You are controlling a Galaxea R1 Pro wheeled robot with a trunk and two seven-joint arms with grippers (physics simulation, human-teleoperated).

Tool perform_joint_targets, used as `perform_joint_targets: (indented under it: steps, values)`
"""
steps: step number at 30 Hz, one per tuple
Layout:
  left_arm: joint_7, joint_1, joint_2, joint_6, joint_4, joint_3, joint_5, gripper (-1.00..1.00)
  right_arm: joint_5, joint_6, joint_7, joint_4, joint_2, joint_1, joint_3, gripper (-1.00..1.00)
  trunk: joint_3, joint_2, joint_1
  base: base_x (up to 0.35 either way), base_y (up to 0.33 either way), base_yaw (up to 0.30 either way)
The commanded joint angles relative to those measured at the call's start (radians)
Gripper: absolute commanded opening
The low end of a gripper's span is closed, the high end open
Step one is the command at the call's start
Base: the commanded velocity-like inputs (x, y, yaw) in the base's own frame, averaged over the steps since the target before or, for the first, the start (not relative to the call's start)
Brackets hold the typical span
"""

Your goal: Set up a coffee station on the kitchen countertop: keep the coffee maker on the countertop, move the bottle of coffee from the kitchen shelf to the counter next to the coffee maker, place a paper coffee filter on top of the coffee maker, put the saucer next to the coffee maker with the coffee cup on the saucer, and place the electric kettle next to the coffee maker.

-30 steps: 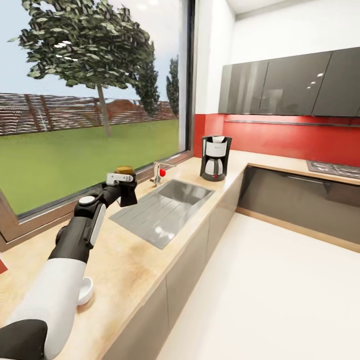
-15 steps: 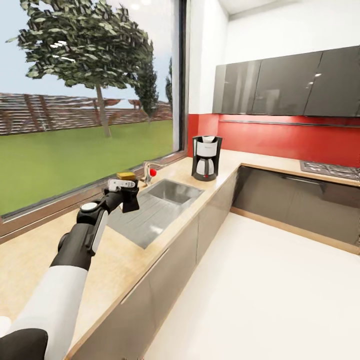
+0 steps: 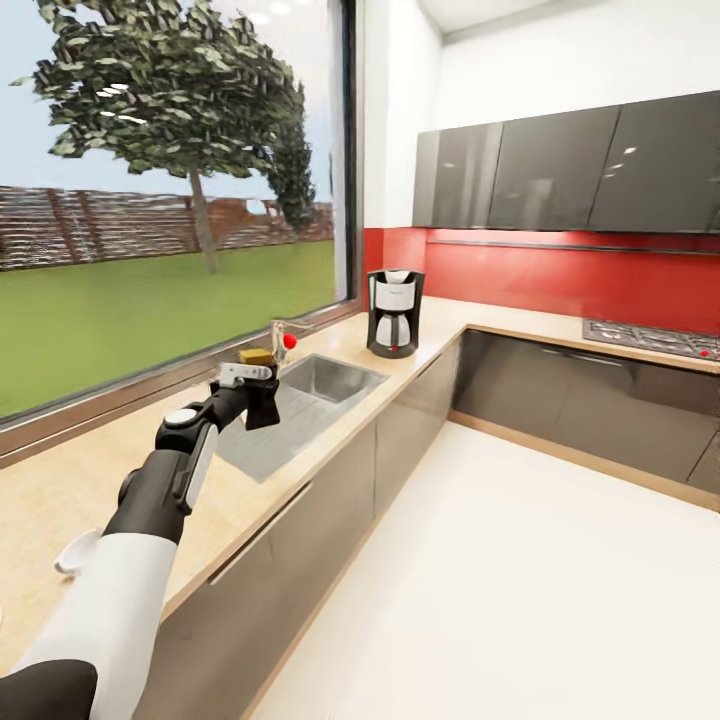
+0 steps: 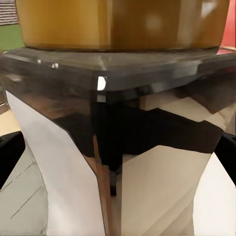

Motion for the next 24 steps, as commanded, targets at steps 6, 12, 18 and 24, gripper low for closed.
perform_joint_targets:
  steps: [6,12,18,24]
  values:
    - [-0.013,0.092,-0.007,-0.107,-0.011,-0.045,-0.006,-1.00,-0.009,-0.001,-0.001,-0.001,0.000,0.000,0.008,1.00,-0.002,-0.002,0.001,0.127,-0.272,0.000]
    - [-0.012,0.107,-0.028,-0.134,-0.002,-0.095,-0.006,-1.00,-0.009,-0.001,-0.001,-0.002,0.000,0.000,0.008,1.00,-0.002,-0.002,0.001,0.185,-0.270,0.000]
    - [-0.011,0.108,-0.030,-0.135,-0.002,-0.098,-0.006,-1.00,-0.009,-0.001,-0.001,-0.002,0.000,0.000,0.008,1.00,-0.002,-0.002,0.001,0.243,-0.248,0.000]
    - [-0.010,0.109,-0.029,-0.135,0.000,-0.097,-0.006,-1.00,-0.008,-0.001,-0.001,-0.002,0.000,0.000,0.008,1.00,-0.002,-0.002,0.001,0.273,-0.224,0.000]
